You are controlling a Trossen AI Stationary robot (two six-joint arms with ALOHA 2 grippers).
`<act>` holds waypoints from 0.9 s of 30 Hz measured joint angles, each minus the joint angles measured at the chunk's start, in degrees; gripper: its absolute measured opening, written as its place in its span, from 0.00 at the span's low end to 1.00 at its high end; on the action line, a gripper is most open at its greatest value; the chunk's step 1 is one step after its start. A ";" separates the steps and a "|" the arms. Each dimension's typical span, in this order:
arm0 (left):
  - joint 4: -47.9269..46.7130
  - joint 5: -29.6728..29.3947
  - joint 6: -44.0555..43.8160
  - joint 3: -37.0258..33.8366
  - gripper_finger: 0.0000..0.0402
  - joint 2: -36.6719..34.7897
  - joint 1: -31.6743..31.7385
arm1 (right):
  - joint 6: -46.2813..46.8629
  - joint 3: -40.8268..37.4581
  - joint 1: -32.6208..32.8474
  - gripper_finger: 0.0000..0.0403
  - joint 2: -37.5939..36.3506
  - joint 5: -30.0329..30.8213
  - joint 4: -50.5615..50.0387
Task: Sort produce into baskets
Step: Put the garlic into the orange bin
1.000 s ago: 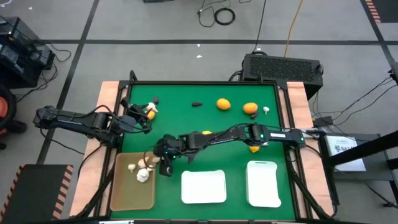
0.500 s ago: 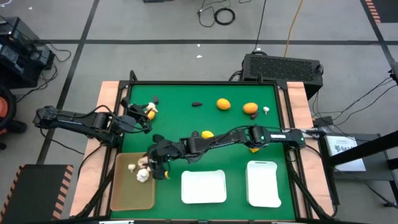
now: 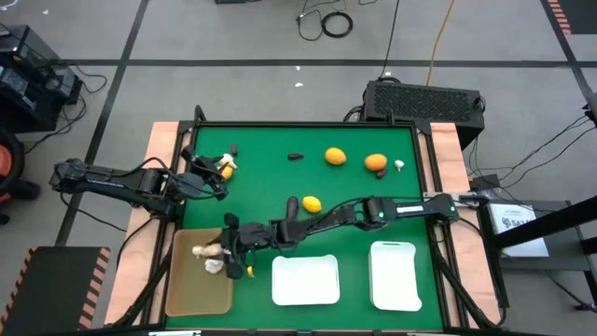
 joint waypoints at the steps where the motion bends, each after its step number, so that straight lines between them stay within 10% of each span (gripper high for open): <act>1: -0.03 0.02 0.00 0.00 0.27 0.02 0.00 | 0.00 0.01 0.03 0.40 0.05 -0.04 0.15; 16: -0.13 0.67 0.01 0.00 0.27 0.01 0.02 | -0.02 0.04 -0.25 0.69 -1.99 -0.05 -6.23; 27: -0.20 1.06 -1.27 0.00 0.27 0.00 0.00 | -1.39 0.14 -4.11 0.66 -20.05 0.34 -56.79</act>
